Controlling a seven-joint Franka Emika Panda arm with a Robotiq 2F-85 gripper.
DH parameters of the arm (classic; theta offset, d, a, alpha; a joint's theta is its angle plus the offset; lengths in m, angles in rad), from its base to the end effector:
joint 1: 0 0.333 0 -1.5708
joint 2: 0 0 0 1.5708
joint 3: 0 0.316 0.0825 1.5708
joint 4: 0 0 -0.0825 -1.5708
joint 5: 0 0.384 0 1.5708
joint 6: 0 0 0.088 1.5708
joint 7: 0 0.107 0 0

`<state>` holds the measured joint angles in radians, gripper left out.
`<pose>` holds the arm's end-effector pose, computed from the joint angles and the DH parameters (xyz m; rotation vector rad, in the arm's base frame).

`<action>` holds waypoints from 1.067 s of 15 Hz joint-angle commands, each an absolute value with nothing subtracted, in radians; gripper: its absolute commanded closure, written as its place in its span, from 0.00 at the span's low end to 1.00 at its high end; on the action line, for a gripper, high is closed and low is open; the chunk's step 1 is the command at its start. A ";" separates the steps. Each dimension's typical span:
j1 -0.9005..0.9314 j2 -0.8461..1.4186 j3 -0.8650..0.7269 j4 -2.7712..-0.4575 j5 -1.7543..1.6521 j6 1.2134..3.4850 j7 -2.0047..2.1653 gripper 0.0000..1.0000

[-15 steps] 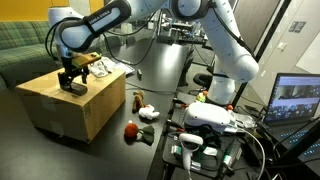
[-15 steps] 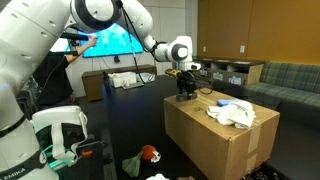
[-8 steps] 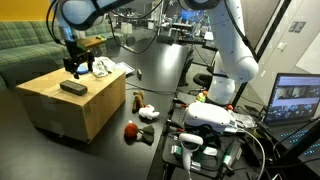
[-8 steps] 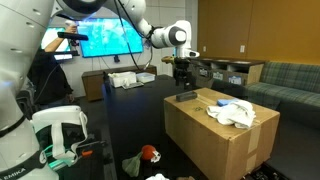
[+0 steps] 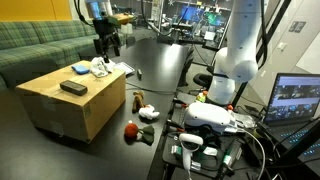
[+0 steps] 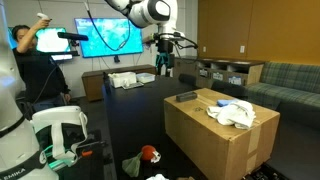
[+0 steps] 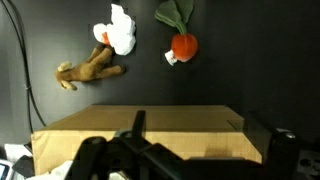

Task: Remove the toy moose from the top of the brown box, place the white towel on top of the box, remove the white object from the top of the box, place the blue sponge on the box, remove the radish from the top of the box, put the eraser on the box

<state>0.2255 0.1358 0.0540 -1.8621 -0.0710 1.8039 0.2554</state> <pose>0.5536 0.1517 0.4292 3.0208 0.0717 -0.2591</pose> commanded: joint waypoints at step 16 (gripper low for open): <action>-0.017 -0.947 -0.108 -2.703 -0.043 1.748 -0.046 0.00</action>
<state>0.0284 -0.7502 -0.0505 -2.5709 -0.0476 1.6954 0.0272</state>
